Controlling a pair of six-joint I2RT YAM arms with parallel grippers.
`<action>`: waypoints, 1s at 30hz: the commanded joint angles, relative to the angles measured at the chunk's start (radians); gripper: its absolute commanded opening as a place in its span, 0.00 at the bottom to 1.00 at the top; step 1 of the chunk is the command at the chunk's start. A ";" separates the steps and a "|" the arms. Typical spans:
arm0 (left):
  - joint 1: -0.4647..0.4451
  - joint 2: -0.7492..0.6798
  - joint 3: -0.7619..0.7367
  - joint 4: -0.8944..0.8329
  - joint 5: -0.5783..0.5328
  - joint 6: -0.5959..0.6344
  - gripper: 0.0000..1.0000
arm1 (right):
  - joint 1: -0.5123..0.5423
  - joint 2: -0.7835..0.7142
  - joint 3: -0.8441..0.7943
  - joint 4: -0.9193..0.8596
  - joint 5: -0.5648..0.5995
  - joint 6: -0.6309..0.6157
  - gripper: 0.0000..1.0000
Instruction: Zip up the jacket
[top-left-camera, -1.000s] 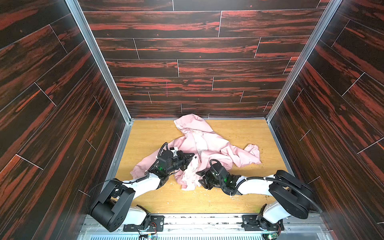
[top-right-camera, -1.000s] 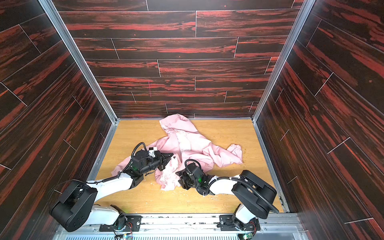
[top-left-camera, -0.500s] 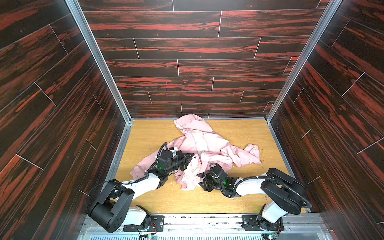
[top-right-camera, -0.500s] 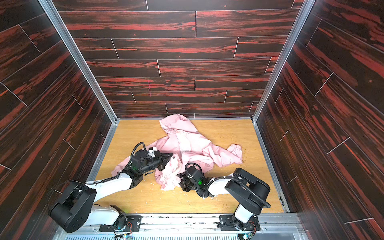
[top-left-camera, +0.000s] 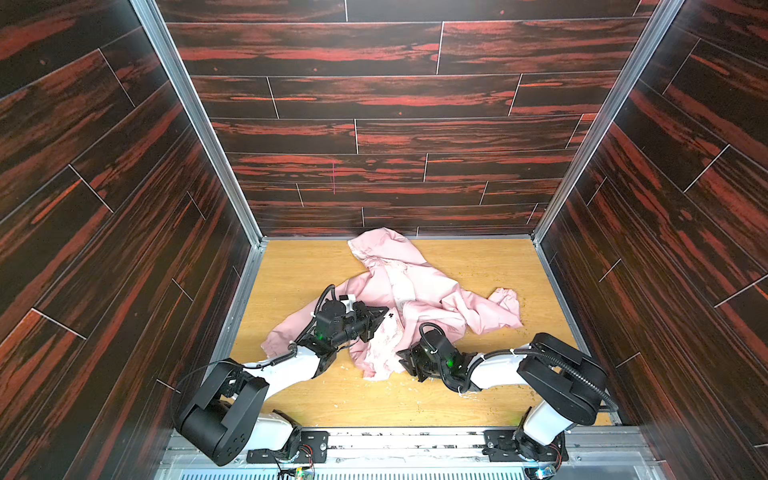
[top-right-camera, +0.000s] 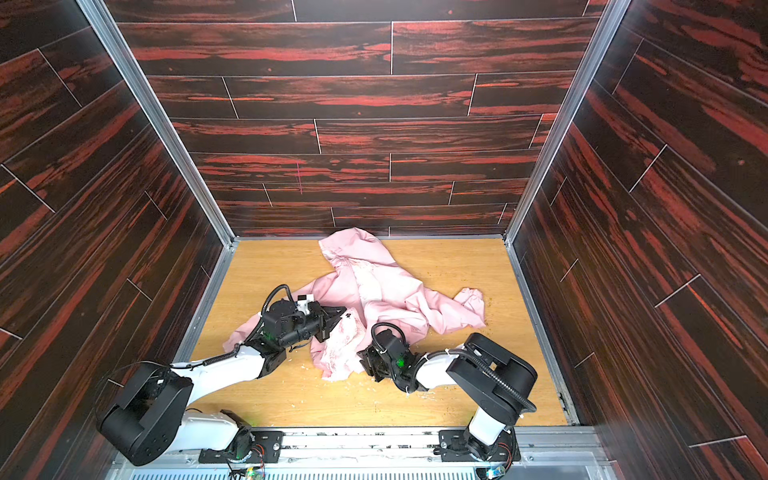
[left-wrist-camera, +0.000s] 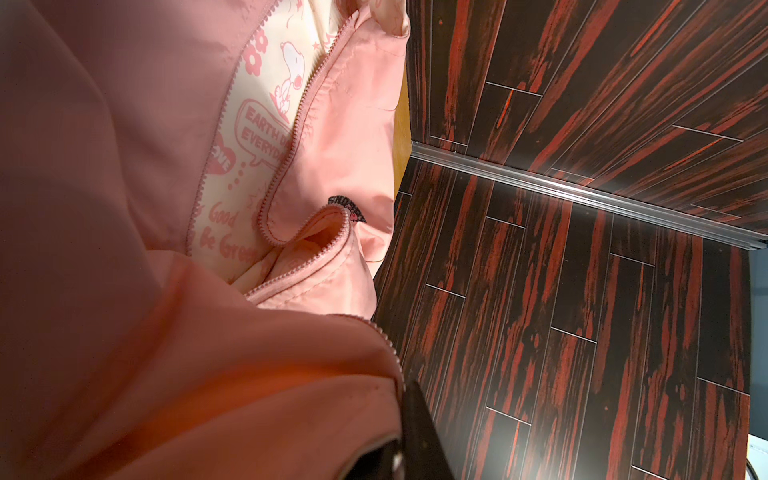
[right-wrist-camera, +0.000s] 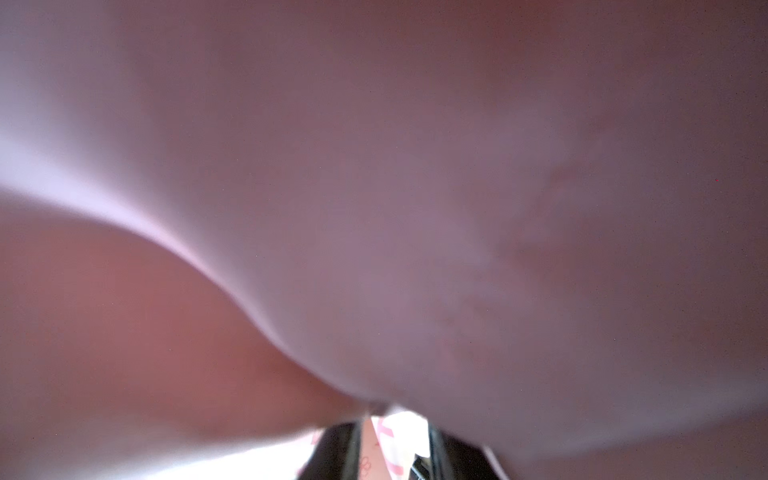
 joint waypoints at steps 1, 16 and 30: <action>0.006 -0.023 0.011 0.010 0.013 -0.004 0.00 | -0.018 -0.068 0.015 -0.101 0.024 -0.045 0.21; 0.006 -0.028 0.008 0.019 -0.011 -0.004 0.00 | -0.096 -0.255 0.087 -0.370 -0.018 -0.289 0.00; 0.006 -0.043 0.062 0.092 0.011 0.026 0.00 | -0.272 -0.323 0.166 -0.061 -0.341 -0.577 0.00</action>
